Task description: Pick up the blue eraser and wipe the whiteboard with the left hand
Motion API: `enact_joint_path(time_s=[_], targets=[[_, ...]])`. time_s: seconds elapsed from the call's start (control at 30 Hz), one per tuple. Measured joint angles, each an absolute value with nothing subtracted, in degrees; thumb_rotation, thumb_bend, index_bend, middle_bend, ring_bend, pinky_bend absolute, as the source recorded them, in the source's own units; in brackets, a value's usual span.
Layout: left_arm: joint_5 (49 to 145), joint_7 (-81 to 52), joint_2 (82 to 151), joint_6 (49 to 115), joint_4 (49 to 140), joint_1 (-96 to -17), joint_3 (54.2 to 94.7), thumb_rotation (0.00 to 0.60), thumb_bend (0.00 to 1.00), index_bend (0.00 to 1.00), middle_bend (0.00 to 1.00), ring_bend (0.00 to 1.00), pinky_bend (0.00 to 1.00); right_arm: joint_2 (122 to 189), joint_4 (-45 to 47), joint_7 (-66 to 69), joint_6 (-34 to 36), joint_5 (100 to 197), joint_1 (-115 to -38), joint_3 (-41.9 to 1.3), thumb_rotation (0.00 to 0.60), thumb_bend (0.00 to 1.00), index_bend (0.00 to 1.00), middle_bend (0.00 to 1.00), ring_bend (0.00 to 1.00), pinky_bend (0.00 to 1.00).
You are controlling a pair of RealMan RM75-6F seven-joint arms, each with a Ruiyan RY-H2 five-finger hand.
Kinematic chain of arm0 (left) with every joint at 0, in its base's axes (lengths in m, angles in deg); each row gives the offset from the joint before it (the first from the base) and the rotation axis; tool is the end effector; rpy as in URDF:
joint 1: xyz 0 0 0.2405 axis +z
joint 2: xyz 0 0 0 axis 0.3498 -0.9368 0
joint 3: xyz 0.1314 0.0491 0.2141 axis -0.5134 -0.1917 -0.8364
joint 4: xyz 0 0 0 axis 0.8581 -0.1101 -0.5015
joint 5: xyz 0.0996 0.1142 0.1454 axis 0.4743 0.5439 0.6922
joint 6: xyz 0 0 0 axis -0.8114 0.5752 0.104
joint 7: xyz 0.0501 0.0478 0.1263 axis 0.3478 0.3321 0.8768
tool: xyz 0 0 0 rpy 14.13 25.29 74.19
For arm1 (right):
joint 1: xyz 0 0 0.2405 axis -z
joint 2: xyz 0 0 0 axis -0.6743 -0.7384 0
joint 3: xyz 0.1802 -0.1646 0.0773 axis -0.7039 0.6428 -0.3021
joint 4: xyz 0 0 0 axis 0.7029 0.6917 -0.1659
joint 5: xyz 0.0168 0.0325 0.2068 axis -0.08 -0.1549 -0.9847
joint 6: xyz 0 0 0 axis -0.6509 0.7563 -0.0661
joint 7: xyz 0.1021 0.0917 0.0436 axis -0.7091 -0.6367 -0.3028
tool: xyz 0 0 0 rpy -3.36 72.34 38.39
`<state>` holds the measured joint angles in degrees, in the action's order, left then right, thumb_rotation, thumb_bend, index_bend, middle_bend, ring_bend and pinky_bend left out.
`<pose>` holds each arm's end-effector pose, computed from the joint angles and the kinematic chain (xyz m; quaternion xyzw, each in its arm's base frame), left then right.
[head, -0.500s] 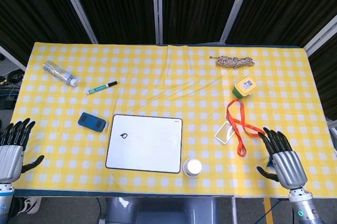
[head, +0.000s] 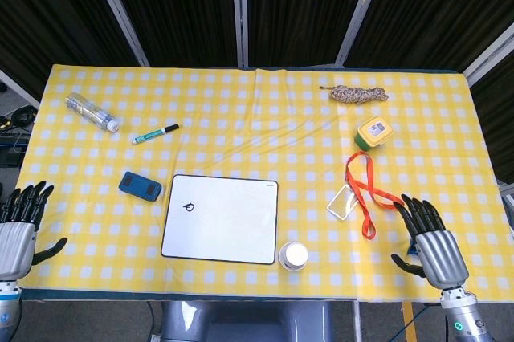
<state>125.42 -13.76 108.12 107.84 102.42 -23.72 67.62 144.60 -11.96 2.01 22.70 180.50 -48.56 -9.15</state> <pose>-0.3257 0.1678 0.1206 -0.6014 -0.3528 -0.3985 0.5959 -0.2938 -0.1722 0.1059 0.6419 -0.3807 0.4247 0.5124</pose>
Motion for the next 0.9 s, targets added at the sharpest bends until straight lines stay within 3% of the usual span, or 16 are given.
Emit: enact_joint_path(time_s=[0.23, 0.4, 0.6, 0.9], targets=[[126.00, -11.91, 108.40, 105.96, 102.66, -25.76, 68.21, 0.600, 0.18, 0.00, 0.00, 0.00, 0.00, 144.42, -11.35, 0.69, 22.41, 179.22, -48.60, -9.74, 0.600, 0.06, 0.00, 0.00, 0.00, 0.00], [125.91, -9.25, 107.55, 102.60, 104.54, -28.25, 69.04, 0.600, 0.22, 0.06, 0.00, 0.01, 0.10, 144.13, -11.28, -0.35, 22.21, 178.72, -48.74, -10.06, 0.600, 0.06, 0.00, 0.00, 0.00, 0.00], [124.31, -5.30, 105.95, 93.87, 107.66, -33.12, 70.22, 0.600, 0.26, 0.12, 0.00, 0.05, 0.13, 143.93, -10.98, -1.32, 21.99, 177.89, -48.91, -10.60, 0.600, 0.06, 0.01, 0.00, 0.00, 0.00], [115.58, 2.44, 106.52, 74.88, 107.68, -44.00, 72.85, 0.600, 0.26, 0.14, 0.01, 0.09, 0.15, 143.92, -9.27, -3.55, 20.14, 174.70, -49.43, -12.00, 0.600, 0.07, 0.02, 0.00, 0.00, 0.00]])
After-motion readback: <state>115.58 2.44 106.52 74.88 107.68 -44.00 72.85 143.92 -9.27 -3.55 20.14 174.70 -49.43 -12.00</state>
